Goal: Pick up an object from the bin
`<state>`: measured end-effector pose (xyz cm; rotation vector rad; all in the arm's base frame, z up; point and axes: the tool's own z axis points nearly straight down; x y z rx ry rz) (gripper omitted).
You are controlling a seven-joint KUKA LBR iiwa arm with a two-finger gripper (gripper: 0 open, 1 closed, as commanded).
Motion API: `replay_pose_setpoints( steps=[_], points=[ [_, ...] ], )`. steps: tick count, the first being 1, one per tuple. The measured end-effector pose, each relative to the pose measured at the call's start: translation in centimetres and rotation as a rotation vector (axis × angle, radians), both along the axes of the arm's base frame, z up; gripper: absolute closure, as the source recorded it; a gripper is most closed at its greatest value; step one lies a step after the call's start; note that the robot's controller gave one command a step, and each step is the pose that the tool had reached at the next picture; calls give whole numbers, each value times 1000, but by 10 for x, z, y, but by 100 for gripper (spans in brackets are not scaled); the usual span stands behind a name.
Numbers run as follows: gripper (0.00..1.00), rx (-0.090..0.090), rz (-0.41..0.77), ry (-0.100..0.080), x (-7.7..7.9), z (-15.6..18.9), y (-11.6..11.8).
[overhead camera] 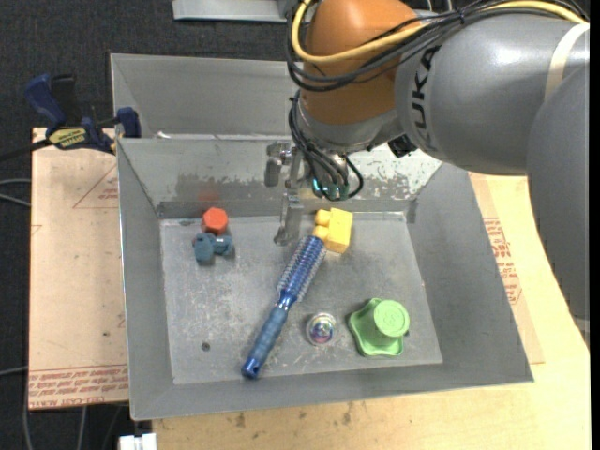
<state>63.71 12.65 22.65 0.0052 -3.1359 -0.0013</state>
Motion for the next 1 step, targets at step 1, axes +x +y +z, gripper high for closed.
replay_pose_setpoints(
  steps=[1],
  points=[
    [0,-1,72,1,-10,-117,-16]
  ],
)
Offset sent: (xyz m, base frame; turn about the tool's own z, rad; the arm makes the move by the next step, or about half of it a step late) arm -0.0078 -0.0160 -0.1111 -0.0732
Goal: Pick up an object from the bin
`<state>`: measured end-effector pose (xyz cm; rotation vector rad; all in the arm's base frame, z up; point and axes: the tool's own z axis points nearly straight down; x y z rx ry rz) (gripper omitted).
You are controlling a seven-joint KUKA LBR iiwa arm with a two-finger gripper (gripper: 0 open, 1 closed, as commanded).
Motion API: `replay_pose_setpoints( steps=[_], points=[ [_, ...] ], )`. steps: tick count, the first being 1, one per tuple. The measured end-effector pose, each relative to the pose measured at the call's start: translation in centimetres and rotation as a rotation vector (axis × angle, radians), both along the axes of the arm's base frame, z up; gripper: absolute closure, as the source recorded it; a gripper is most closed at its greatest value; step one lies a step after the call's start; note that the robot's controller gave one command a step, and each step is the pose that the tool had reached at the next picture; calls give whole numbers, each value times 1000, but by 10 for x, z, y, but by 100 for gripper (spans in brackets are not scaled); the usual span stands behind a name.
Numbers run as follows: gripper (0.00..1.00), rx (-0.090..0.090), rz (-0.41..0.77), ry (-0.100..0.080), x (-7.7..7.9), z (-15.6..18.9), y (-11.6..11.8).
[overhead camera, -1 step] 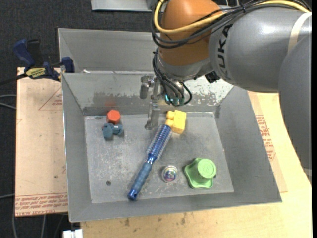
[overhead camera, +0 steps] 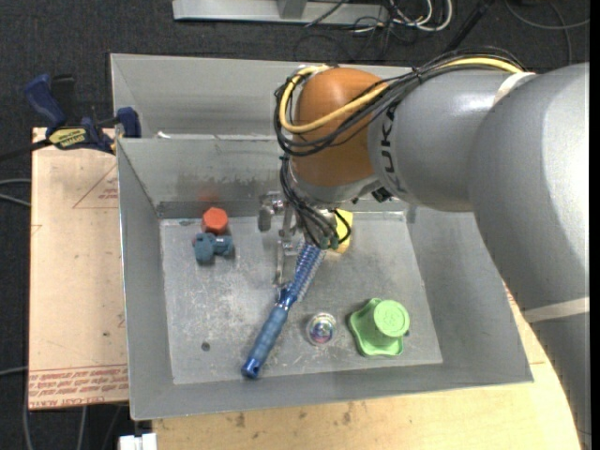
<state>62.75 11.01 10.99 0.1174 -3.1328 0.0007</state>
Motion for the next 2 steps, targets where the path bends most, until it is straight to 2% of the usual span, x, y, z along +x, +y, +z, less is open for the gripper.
replay_pose_setpoints(
  steps=[1,2],
  points=[
    [0,2,325,-2,-94,-32,-52],
    [100,3,326,-5,-93,-32,-51]
  ],
)
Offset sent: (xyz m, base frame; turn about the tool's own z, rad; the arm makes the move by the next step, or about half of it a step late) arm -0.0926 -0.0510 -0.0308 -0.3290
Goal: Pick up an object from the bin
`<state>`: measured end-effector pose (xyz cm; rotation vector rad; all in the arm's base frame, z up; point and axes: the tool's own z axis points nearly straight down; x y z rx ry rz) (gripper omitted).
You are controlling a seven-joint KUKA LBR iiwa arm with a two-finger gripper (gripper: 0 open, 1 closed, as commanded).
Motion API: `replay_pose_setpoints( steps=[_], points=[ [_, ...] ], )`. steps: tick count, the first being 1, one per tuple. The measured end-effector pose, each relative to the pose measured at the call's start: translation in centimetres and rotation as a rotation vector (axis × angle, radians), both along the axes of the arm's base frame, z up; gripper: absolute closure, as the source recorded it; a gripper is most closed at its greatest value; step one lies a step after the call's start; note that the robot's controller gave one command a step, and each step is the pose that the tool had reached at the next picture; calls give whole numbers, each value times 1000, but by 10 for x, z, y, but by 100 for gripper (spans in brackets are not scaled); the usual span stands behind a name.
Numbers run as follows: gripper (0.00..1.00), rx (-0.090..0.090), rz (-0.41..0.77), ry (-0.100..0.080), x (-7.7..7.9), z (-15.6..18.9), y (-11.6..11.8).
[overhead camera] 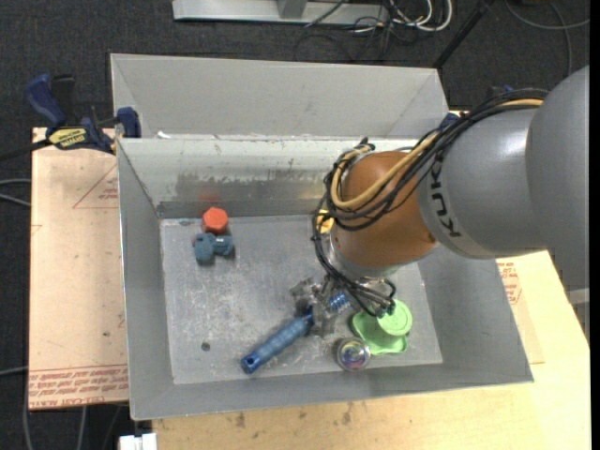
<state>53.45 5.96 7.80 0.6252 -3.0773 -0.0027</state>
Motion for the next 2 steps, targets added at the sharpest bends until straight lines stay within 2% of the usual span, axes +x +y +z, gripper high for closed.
replay_pose_setpoints(
  steps=[1,2],
  points=[
    [100,2,62,-9,-25,105,36],
    [100,1,67,-12,-14,207,34]
  ],
)
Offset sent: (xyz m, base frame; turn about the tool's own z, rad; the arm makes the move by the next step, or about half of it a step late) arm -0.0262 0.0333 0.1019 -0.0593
